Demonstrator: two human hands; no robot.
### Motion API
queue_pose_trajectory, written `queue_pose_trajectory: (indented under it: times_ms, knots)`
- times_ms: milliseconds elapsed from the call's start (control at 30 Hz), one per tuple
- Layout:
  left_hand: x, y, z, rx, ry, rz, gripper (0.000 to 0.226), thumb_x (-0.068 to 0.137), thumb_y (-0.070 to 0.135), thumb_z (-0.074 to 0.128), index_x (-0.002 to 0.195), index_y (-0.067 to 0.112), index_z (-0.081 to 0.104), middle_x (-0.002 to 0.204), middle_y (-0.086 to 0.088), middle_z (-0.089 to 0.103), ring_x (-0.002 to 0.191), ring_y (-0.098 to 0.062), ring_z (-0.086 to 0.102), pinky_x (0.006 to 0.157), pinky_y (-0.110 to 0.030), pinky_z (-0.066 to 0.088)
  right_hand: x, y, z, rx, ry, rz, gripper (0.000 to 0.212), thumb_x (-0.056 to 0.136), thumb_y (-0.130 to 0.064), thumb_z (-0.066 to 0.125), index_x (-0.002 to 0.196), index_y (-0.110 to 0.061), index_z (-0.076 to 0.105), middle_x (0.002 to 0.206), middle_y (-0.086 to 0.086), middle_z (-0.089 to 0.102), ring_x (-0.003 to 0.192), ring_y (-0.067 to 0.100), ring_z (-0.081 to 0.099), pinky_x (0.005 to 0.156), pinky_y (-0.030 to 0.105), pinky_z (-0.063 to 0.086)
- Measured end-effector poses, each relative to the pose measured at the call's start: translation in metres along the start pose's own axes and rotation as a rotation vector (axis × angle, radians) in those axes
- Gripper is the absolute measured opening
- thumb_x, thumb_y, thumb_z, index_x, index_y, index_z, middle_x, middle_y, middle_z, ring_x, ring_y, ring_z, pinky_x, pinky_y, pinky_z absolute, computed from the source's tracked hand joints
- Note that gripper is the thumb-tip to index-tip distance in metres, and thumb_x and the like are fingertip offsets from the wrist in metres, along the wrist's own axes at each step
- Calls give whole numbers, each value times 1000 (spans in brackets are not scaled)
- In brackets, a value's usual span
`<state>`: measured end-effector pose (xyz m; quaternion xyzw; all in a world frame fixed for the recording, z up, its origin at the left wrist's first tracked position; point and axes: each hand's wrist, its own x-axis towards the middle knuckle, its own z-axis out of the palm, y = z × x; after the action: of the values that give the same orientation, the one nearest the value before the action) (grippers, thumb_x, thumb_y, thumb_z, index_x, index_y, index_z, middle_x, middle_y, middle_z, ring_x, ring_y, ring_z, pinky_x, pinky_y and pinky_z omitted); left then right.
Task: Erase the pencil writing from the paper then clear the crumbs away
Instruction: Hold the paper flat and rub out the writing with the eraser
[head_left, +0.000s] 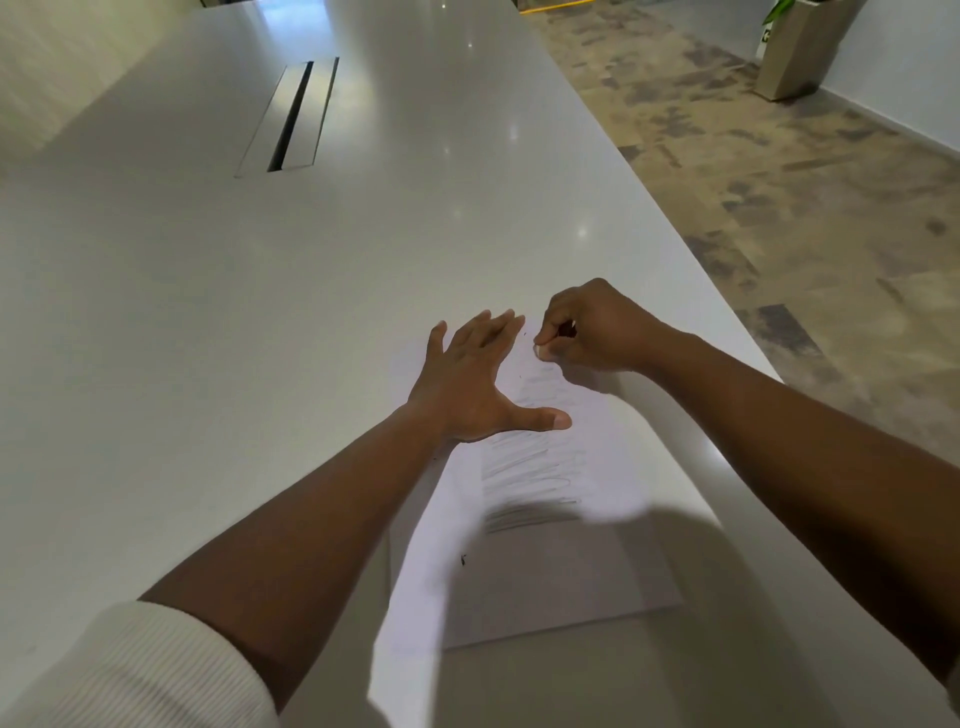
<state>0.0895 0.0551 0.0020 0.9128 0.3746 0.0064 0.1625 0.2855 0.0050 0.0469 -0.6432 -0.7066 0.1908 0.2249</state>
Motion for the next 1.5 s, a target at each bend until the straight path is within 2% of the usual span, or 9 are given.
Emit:
queue_pose_trajectory:
  times_ms: [167,367,500,567,733,967,1200,1400,1500]
  knots:
    - [0,1,0,-3,10,-4,144,53,109,40,164,30,-3,172,11,4,157,-5,-10,125,-53,-12,6,-3,4,4,35,17,5,78,-7,76,82,-8,78,80,-1,70,66,4,58,65,15,43]
    - [0,2,0,6,20,-4,149,50,112,35,164,28,-8,173,11,-4,158,-7,-6,126,-53,-11,18,-14,18,-35,129,32,9,82,-7,70,86,-2,77,84,9,69,72,16,60,70,27,48]
    - [1,2,0,-15,13,-9,146,50,111,37,165,31,-3,173,12,0,157,-5,-8,125,-53,-11,12,-17,11,68,-74,43,5,76,-8,78,79,-12,77,73,-9,68,62,-3,58,60,3,39]
    - [1,1,0,-8,8,-5,141,52,110,39,165,33,0,173,11,3,157,-5,-9,125,-53,-12,10,-13,5,40,-125,65,6,75,-12,80,79,-16,78,72,-17,67,64,-8,60,59,2,40]
    - [-1,2,-1,4,-6,5,130,53,109,37,162,46,7,173,13,1,157,-7,-10,124,-55,-14,4,-5,2,-10,40,103,6,79,-11,77,83,-8,77,83,5,73,75,17,66,73,27,53]
    - [-1,4,-3,4,-22,-2,136,47,110,37,163,45,6,173,13,1,157,-7,-11,124,-54,-14,-16,-13,4,49,-148,19,2,77,-11,79,79,-12,77,79,-5,71,70,7,64,67,19,50]
    - [-2,3,-3,-4,-26,4,135,48,110,39,162,46,6,173,13,1,157,-7,-11,124,-54,-15,-8,-5,5,-59,117,78,5,81,-12,74,83,-8,77,80,1,69,67,8,56,67,21,45]
    - [-1,2,-2,1,-5,14,135,47,110,39,162,46,8,173,12,3,157,-8,-9,124,-55,-13,-24,-17,15,10,-45,-36,4,76,-11,77,73,-11,75,71,-7,68,64,1,59,61,8,42]
    - [-1,2,-1,-11,4,14,134,47,110,41,161,47,9,172,12,5,157,-7,-8,124,-55,-12,-23,-17,19,35,-13,-36,5,77,-10,75,72,-10,75,72,-4,69,64,7,61,61,16,46]
